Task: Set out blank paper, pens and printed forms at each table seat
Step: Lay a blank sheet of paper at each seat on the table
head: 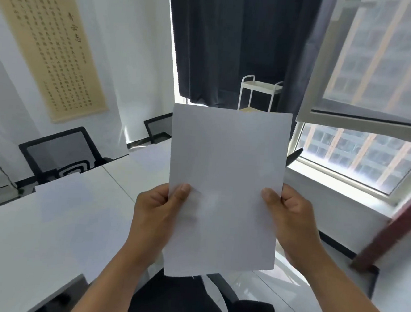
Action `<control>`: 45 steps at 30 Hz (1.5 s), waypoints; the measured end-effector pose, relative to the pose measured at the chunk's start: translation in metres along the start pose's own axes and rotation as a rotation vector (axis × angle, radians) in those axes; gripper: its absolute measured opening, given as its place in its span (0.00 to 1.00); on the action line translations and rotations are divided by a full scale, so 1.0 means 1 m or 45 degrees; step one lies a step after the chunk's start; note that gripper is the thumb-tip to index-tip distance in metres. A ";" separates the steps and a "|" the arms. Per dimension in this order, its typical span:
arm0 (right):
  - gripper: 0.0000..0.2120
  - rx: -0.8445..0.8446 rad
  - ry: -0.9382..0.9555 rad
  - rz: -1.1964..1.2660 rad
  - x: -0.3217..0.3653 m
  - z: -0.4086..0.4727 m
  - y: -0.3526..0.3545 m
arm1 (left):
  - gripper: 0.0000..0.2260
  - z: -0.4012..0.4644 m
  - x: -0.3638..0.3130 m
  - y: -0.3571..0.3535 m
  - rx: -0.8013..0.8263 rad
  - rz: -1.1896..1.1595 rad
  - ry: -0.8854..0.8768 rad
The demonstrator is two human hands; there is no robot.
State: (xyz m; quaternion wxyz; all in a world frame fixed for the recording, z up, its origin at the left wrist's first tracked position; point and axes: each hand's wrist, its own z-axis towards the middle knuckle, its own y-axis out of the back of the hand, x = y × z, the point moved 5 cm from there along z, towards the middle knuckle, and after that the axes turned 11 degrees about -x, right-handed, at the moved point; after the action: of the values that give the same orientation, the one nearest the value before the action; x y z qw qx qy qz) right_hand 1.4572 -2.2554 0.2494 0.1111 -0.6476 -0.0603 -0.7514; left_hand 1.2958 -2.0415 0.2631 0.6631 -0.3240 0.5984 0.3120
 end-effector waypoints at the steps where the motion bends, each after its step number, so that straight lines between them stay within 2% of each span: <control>1: 0.17 -0.008 0.011 0.010 0.003 0.002 0.012 | 0.13 -0.007 -0.002 -0.011 0.004 -0.012 0.001; 8: 0.08 -0.131 0.057 -0.028 0.026 -0.001 0.119 | 0.13 -0.062 -0.011 -0.095 0.091 -0.023 0.002; 15: 0.10 -0.231 0.076 -0.084 0.038 -0.003 0.171 | 0.14 -0.077 -0.017 -0.142 0.154 -0.021 0.000; 31: 0.09 -0.393 0.241 -0.221 0.075 0.020 0.196 | 0.13 -0.045 -0.035 -0.201 0.352 -0.177 -0.044; 38: 0.10 -0.351 0.262 -0.133 0.074 0.076 0.206 | 0.15 -0.014 -0.032 -0.241 0.293 -0.191 -0.058; 45: 0.07 -0.229 0.170 -0.037 0.018 0.183 0.263 | 0.12 0.016 0.006 -0.338 0.090 -0.116 0.006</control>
State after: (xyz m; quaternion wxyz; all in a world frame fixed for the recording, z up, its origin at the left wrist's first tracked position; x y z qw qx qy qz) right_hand 1.6948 -2.4692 0.2815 0.0454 -0.6024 0.0053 -0.7969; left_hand 1.5764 -2.2295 0.2773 0.6861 -0.3280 0.5953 0.2594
